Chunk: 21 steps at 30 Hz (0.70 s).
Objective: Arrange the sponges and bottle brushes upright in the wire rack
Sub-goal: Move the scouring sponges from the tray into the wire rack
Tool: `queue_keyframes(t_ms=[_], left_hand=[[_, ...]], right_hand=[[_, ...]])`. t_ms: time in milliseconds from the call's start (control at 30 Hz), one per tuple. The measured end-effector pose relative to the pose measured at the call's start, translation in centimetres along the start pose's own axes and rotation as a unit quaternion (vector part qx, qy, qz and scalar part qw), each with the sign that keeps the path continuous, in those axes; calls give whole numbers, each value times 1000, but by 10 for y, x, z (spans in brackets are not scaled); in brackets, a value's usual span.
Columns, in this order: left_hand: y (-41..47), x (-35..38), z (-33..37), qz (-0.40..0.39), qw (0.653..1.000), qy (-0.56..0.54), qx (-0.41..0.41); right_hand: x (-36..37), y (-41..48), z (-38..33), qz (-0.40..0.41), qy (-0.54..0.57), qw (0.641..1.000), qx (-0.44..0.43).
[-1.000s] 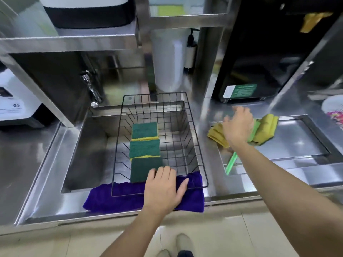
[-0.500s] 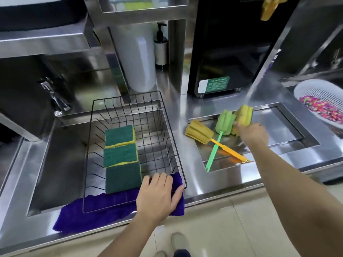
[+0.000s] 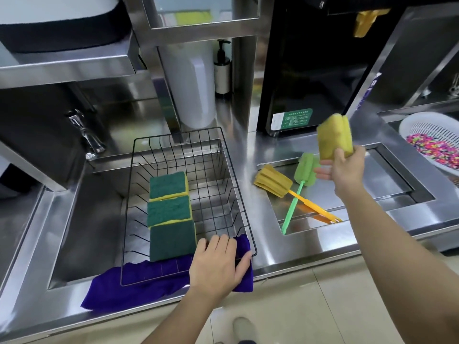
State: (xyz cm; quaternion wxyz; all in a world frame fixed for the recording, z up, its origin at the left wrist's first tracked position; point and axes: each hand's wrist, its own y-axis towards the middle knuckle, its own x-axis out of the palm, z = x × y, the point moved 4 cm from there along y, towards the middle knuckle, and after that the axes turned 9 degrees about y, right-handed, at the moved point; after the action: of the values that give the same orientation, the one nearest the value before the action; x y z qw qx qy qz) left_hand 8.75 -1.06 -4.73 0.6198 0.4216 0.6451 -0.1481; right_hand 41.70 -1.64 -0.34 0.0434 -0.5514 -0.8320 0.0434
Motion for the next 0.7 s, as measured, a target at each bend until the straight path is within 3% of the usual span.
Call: queue_keyframes(t_ms=[133, 267, 400, 533, 700], left_hand=[[1, -2, -1, -4, 1000, -1, -9], [-2, -7, -6, 8, 999, -11, -32], [-9, -8, -28, 17, 996, -6, -84], [-20, -4, -54, 15, 991, 18, -128], [-32, 0, -63, 26, 988, 38, -144]], right_hand=[[27, -19, -25, -125, 52, 990, -34], [62, -40, -28, -197, 156, 967, 31], [103, -64, -13, -238, 250, 929, 132], [135, -84, 11, -226, 183, 939, 185], [173, -104, 29, -238, 212, 917, 239]])
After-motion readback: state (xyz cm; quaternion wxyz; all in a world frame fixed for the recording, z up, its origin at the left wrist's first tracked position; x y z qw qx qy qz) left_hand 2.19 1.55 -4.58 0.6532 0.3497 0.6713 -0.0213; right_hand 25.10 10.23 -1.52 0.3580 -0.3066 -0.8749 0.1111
